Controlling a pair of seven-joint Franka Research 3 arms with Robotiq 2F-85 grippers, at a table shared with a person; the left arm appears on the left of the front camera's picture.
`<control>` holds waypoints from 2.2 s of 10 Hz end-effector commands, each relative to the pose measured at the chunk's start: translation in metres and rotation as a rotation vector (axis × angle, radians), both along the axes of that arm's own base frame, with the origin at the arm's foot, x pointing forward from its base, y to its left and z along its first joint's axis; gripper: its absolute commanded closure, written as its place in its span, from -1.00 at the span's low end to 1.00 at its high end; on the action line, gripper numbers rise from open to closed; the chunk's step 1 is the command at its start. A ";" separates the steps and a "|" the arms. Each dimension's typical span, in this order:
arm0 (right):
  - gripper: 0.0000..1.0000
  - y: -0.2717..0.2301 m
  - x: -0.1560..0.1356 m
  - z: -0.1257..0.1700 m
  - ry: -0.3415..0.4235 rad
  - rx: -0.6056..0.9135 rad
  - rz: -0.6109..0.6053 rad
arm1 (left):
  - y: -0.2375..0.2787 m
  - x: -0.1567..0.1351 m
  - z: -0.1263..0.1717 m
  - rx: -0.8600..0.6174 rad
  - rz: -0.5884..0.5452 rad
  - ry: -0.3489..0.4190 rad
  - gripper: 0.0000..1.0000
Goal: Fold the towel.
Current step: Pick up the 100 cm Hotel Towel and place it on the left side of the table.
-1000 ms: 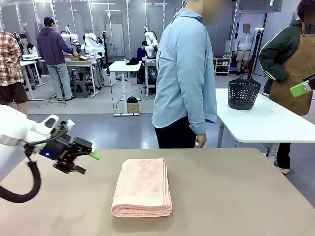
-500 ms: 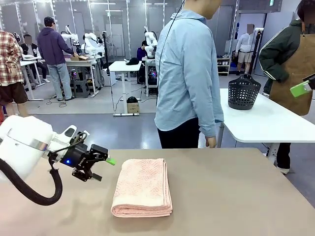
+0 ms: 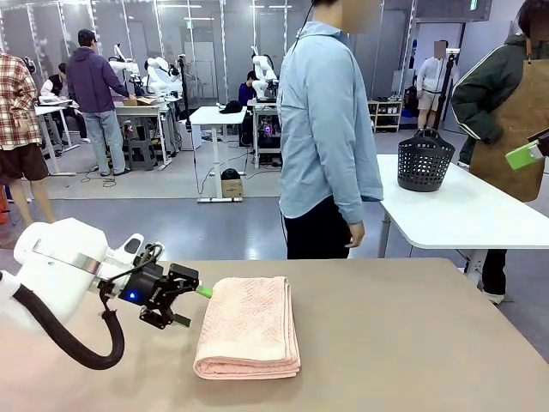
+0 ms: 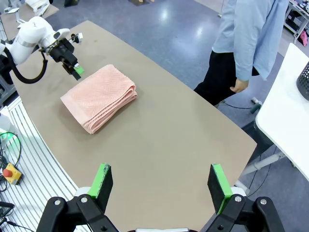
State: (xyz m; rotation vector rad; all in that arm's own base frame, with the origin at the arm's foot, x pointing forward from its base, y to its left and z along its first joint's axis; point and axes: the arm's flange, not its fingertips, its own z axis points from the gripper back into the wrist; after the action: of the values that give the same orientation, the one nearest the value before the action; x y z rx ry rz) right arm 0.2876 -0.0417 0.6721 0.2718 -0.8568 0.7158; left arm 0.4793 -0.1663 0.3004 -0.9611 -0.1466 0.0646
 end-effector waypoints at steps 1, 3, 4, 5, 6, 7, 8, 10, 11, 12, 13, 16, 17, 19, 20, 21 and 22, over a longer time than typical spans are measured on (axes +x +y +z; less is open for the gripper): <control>-1.00 0.002 0.002 0.000 0.006 0.002 -0.020 | -0.012 0.005 -0.012 -0.035 -0.013 -0.039 -1.00; -1.00 0.002 0.002 0.000 0.006 0.002 -0.020 | -0.022 0.004 -0.021 -0.056 -0.014 -0.041 -1.00; -1.00 0.002 0.002 0.000 0.006 0.002 -0.020 | -0.028 0.003 -0.026 -0.075 -0.035 -0.047 -1.00; -1.00 0.002 0.002 0.000 0.006 0.002 -0.020 | -0.030 0.003 -0.028 -0.082 -0.036 -0.050 -1.00; -1.00 0.002 0.002 0.000 0.006 0.002 -0.020 | -0.032 0.003 -0.031 -0.082 -0.035 -0.048 -1.00; -1.00 0.002 0.002 0.000 0.006 0.002 -0.020 | -0.033 0.002 -0.033 -0.094 -0.034 -0.041 -1.00; -1.00 0.002 0.002 0.000 0.006 0.002 -0.020 | -0.035 0.003 -0.035 -0.108 -0.037 -0.039 -1.00; -1.00 0.002 0.002 0.000 0.006 0.002 -0.020 | -0.037 0.004 -0.039 -0.127 -0.041 -0.043 -1.00; -1.00 0.002 0.002 0.000 0.006 0.002 -0.020 | -0.038 0.004 -0.040 -0.134 -0.047 -0.042 -0.65; -1.00 0.002 0.002 0.000 0.006 0.002 -0.020 | -0.039 0.004 -0.040 -0.138 -0.055 -0.050 0.05; -1.00 0.002 0.002 0.000 0.006 0.002 -0.020 | -0.040 0.004 -0.039 -0.138 -0.060 -0.060 0.49; -1.00 0.002 0.002 0.000 0.006 0.002 -0.020 | -0.039 0.004 -0.038 -0.141 -0.057 -0.074 1.00; -1.00 0.002 0.002 0.000 0.006 0.002 -0.020 | -0.039 0.004 -0.039 -0.140 -0.057 -0.074 0.86; -1.00 0.002 0.002 0.000 0.006 0.002 -0.020 | -0.040 0.003 -0.039 -0.139 -0.063 -0.070 1.00; -1.00 0.002 0.002 0.000 0.006 0.002 -0.020 | -0.040 0.003 -0.038 -0.140 -0.062 -0.075 1.00; -1.00 0.002 0.002 0.000 0.006 0.002 -0.020 | -0.039 0.003 -0.037 -0.141 -0.061 -0.077 1.00; -1.00 0.002 0.002 0.000 0.006 0.002 -0.020 | -0.040 0.002 -0.036 -0.142 -0.064 -0.080 1.00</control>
State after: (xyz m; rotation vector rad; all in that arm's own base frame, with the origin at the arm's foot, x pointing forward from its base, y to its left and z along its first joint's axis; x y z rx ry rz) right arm 0.2876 -0.0417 0.6721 0.2718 -0.8568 0.7158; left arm 0.4798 -0.2000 0.2671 -1.0627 -0.1485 -0.0124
